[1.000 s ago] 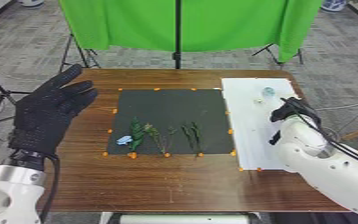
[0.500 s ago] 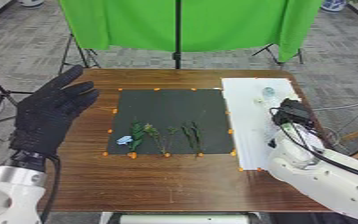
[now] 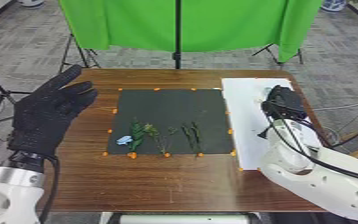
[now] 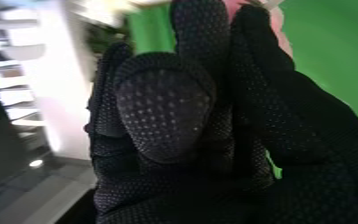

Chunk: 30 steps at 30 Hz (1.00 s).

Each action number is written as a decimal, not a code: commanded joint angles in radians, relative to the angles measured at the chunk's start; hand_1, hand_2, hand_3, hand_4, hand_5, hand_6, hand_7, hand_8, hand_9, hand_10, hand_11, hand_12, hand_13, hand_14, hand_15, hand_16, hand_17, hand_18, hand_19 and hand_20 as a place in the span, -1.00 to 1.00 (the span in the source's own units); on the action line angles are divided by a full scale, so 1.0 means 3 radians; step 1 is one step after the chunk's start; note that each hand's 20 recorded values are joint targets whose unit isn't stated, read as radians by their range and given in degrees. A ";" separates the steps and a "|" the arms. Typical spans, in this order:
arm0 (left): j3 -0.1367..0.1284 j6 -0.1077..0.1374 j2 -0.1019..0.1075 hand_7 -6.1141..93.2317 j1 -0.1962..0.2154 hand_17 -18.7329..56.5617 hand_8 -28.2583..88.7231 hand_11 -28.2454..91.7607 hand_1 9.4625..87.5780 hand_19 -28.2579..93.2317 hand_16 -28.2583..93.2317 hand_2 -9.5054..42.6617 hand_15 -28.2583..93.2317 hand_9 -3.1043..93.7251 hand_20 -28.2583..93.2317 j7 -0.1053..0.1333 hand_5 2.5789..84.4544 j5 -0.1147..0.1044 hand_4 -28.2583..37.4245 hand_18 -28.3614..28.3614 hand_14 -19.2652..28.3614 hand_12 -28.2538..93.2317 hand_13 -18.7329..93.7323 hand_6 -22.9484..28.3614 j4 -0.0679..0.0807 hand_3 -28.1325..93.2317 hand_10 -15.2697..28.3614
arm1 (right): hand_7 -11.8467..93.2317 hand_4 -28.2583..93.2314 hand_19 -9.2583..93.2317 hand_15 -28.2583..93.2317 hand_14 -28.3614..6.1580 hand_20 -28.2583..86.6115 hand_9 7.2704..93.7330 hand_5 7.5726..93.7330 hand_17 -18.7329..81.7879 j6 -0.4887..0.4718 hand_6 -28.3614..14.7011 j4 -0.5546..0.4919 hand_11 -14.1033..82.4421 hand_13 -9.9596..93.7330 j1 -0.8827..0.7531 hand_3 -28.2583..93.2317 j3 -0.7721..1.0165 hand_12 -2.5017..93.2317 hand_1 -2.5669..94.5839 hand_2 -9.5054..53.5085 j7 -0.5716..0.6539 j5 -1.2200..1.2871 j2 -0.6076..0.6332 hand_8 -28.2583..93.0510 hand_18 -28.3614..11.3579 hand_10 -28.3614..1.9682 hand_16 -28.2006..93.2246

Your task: Arrange flowers

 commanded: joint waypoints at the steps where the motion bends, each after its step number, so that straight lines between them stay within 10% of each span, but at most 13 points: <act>1: 0.0011 -0.0043 0.0033 -0.55 -0.0117 -0.77 -0.69 -0.03 -0.63 0.37 -0.68 -0.40 0.30 -0.23 -0.24 -0.0088 -0.16 0.0031 -0.75 0.86 1.00 -0.34 -0.25 0.28 -0.0009 0.77 0.70 | -0.44 -1.00 1.00 0.45 0.56 -0.52 1.00 0.87 0.16 0.0011 0.45 -0.0012 -0.37 0.94 0.0689 0.62 -0.0265 -0.38 0.21 -1.00 -0.0532 0.0187 -0.0706 -0.46 -0.41 0.48 -0.19; 22: 0.0311 -0.0270 0.0390 -0.57 -0.0838 -0.72 -0.69 -0.04 -0.62 0.43 -0.67 -0.40 0.30 -0.22 -0.18 0.0004 -0.15 0.0018 -0.74 0.89 1.00 -0.34 -0.25 0.28 0.0171 0.76 0.71 | -0.41 -1.00 0.97 0.48 0.51 -0.51 1.00 0.82 0.08 -0.0205 0.50 0.0758 -0.37 0.89 0.1726 0.63 -0.1264 -0.35 0.18 -1.00 -0.0942 0.1166 -0.2197 -0.47 -0.34 0.50 -0.19; 30: 0.0343 -0.0363 0.0365 -0.56 -0.0900 -0.72 -0.69 -0.04 -0.62 0.43 -0.67 -0.40 0.30 -0.22 -0.16 -0.0073 -0.15 0.0026 -0.74 0.89 1.00 -0.34 -0.25 0.28 0.0196 0.76 0.71 | -0.41 -1.00 0.95 0.47 0.51 -0.49 1.00 0.81 0.04 -0.0298 0.54 0.0719 -0.27 0.89 0.1798 0.61 -0.1483 -0.38 0.18 -1.00 -0.0992 0.1262 -0.2267 -0.49 -0.32 0.50 -0.20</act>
